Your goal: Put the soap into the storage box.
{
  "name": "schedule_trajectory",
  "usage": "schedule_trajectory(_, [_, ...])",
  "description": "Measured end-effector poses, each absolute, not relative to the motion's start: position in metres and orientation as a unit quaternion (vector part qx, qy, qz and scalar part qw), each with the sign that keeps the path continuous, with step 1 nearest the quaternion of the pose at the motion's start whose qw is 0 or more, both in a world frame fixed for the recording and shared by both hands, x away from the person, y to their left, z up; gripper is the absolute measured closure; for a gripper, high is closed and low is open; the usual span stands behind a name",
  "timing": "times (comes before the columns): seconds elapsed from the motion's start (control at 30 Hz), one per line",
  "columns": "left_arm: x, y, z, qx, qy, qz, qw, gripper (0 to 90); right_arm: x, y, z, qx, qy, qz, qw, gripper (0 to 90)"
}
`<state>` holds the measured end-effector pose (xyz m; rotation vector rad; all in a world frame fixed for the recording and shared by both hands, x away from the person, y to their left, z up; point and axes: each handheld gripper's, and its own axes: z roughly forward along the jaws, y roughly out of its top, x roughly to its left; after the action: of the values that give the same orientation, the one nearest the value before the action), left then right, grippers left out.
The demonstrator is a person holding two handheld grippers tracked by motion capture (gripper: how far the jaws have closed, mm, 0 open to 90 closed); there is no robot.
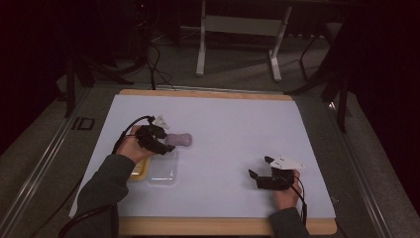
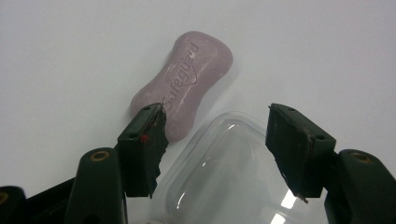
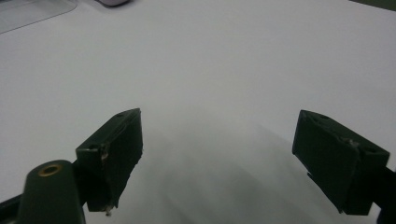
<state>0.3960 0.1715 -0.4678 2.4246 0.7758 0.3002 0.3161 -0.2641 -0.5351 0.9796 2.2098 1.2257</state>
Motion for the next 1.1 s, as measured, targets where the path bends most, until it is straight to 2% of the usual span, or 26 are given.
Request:
schedule_trajectory(0.77, [0.425,0.156,-0.474,0.911,0.287,0.111,0.276,32.3,0.317,-0.263,-0.535,0.35,0.8,0.438,0.213,15.7])
schedule_trajectory(1.1, [0.437,0.153,-0.48,0.911,0.292,0.101,0.272,25.3,0.316,-0.264,-0.535,0.35,0.798,0.442,0.214,15.7])
